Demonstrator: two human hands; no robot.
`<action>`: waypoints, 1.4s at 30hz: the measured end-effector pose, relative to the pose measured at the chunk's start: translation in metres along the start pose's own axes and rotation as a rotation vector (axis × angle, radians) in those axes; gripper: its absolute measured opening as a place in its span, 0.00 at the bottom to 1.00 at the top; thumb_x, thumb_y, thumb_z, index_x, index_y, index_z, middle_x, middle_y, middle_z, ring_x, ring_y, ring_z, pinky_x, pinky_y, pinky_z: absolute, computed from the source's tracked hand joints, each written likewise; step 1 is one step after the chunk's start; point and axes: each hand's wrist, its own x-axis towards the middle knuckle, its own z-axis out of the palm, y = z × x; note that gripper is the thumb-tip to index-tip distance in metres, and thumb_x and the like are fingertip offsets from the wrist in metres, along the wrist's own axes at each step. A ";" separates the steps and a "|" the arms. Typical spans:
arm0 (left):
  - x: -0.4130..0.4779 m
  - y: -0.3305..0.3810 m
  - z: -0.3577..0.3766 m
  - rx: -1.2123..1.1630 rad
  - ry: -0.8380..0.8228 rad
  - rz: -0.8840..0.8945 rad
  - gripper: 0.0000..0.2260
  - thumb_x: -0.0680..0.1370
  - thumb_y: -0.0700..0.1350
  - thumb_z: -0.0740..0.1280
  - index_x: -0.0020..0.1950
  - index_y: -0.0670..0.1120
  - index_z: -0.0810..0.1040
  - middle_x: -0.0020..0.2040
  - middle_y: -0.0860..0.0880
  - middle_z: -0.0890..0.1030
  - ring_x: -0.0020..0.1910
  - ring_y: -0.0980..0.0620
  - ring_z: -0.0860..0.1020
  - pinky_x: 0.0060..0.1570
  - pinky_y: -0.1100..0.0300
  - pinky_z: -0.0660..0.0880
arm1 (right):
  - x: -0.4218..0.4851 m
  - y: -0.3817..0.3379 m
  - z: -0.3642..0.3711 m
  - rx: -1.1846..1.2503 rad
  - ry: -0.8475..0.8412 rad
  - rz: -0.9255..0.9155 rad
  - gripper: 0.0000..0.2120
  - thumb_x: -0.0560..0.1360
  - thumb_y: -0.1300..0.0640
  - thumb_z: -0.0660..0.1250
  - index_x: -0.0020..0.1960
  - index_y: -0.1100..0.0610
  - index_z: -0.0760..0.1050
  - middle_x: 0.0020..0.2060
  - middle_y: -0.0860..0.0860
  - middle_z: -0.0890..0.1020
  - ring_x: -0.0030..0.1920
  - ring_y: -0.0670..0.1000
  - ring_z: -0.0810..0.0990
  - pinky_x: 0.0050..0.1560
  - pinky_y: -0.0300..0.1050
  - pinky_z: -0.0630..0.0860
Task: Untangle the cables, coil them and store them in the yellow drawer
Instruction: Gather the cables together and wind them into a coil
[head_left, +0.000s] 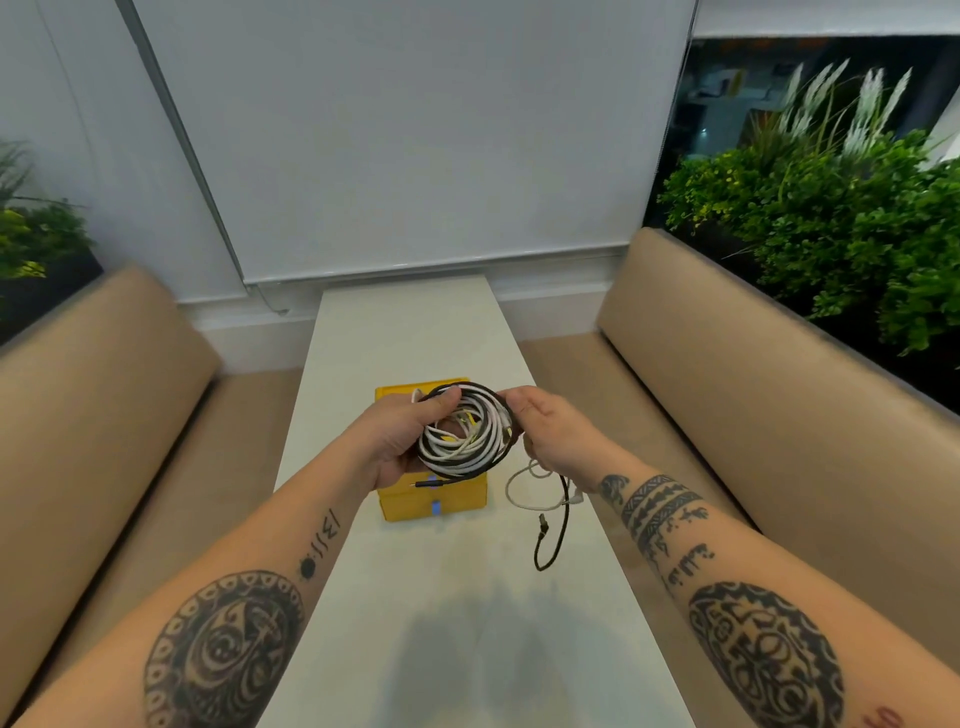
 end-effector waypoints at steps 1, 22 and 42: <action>0.002 0.000 0.000 -0.003 0.030 0.026 0.14 0.78 0.52 0.71 0.53 0.42 0.82 0.38 0.45 0.85 0.33 0.50 0.83 0.31 0.58 0.79 | 0.001 0.000 -0.001 -0.021 -0.012 0.017 0.16 0.84 0.45 0.53 0.53 0.49 0.77 0.35 0.46 0.79 0.29 0.46 0.70 0.32 0.42 0.68; 0.037 -0.032 -0.006 -0.219 0.532 0.160 0.11 0.75 0.54 0.74 0.50 0.48 0.82 0.47 0.46 0.86 0.46 0.45 0.85 0.38 0.52 0.81 | -0.039 0.103 -0.045 -0.232 -0.026 0.194 0.13 0.82 0.44 0.61 0.50 0.54 0.74 0.38 0.49 0.76 0.38 0.50 0.74 0.36 0.42 0.67; 0.041 -0.043 -0.020 -0.060 0.520 0.150 0.14 0.75 0.56 0.73 0.50 0.46 0.80 0.49 0.46 0.85 0.47 0.45 0.84 0.35 0.54 0.80 | -0.029 0.105 -0.009 0.157 0.031 0.284 0.19 0.83 0.45 0.61 0.46 0.58 0.79 0.43 0.47 0.84 0.45 0.49 0.80 0.45 0.43 0.72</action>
